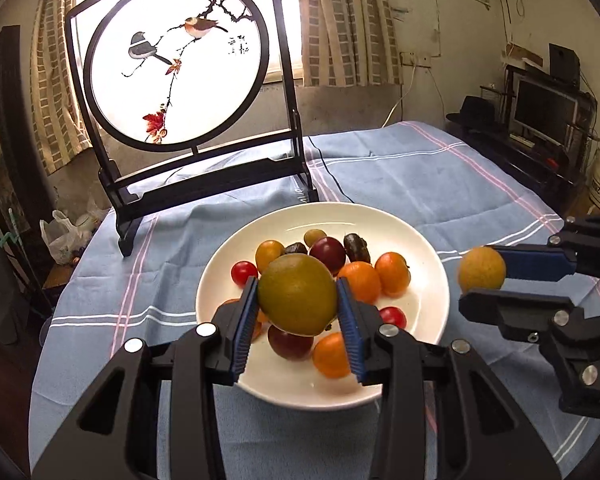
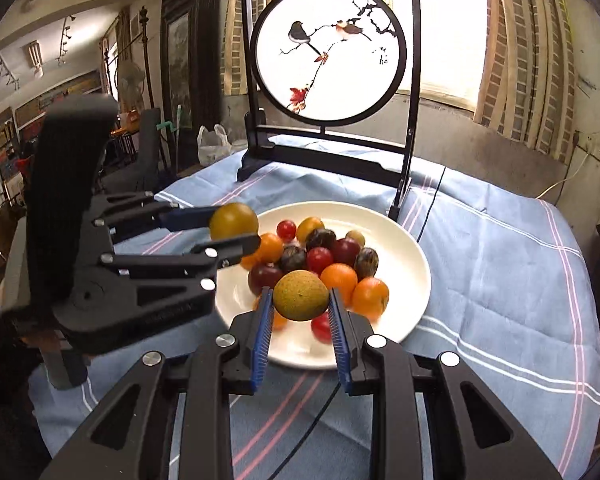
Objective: Organize fruits
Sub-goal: 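Lower both yellow fruits onto the plate and open both grippers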
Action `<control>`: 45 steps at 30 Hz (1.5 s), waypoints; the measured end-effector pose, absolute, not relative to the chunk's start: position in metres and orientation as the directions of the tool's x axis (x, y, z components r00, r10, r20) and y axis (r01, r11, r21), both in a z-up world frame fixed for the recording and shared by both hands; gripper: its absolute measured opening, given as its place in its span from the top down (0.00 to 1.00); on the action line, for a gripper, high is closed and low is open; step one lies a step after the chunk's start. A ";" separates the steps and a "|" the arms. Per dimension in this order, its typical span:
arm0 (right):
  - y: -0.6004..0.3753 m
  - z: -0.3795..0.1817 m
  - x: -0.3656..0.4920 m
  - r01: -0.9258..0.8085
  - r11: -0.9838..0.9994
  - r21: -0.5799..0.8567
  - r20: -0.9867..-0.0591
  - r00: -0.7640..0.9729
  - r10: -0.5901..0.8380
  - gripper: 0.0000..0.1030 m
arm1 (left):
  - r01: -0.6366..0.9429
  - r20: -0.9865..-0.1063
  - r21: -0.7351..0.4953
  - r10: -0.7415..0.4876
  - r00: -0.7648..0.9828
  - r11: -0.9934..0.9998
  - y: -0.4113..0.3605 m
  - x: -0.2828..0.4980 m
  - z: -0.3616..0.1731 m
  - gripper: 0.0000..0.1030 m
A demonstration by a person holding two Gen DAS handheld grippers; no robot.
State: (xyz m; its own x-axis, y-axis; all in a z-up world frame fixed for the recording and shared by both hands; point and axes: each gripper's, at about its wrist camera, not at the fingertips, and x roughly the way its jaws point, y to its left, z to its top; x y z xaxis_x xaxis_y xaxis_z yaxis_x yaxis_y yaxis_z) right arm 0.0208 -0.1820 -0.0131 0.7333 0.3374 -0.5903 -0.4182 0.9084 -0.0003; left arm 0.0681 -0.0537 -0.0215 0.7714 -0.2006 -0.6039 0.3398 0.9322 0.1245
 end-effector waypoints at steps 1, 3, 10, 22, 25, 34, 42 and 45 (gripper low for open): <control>-0.182 -0.011 0.027 -0.413 0.911 0.001 -0.586 0.737 0.335 0.73 | 0.337 -0.606 0.129 -0.195 0.772 0.933 -0.056 0.073 -0.023 0.63; -0.184 -0.009 0.038 -0.406 0.914 0.007 -0.583 0.741 0.334 0.73 | 0.329 -0.608 0.135 -0.183 0.772 0.935 -0.060 0.082 -0.027 0.63; -0.183 -0.016 0.076 -0.384 0.923 0.034 -0.600 0.731 0.326 0.73 | 0.324 -0.640 0.136 -0.166 0.750 0.936 -0.066 0.108 -0.045 0.63; -0.184 -0.029 0.105 -0.361 0.930 0.065 -0.623 0.714 0.320 0.73 | 0.318 -0.650 0.161 -0.142 0.747 0.934 -0.069 0.125 -0.054 0.63; -0.184 -0.030 0.108 -0.355 0.932 0.067 -0.627 0.712 0.316 0.73 | 0.319 -0.648 0.175 -0.135 0.750 0.931 -0.071 0.125 -0.056 0.63; -0.179 -0.032 0.117 -0.354 0.933 0.065 -0.639 0.703 0.311 0.73 | 0.317 -0.648 0.176 -0.132 0.750 0.932 -0.072 0.127 -0.057 0.63; -0.178 -0.036 0.129 -0.342 0.937 0.075 -0.654 0.692 0.305 0.73 | 0.321 -0.648 0.185 -0.131 0.751 0.929 -0.071 0.131 -0.058 0.63; -0.177 -0.036 0.131 -0.315 0.948 0.049 -0.652 0.709 0.269 0.53 | 0.322 -0.647 0.194 -0.126 0.752 0.927 -0.072 0.132 -0.059 0.52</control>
State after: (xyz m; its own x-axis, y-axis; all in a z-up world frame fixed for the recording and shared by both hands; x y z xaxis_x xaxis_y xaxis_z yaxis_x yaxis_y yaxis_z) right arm 0.1310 -0.1773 -0.0364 0.7086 0.2690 -0.6523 -0.3147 0.9479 0.0490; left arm 0.1322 -0.0722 -0.0595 0.7518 -0.1255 -0.6474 0.3220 0.9266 0.1942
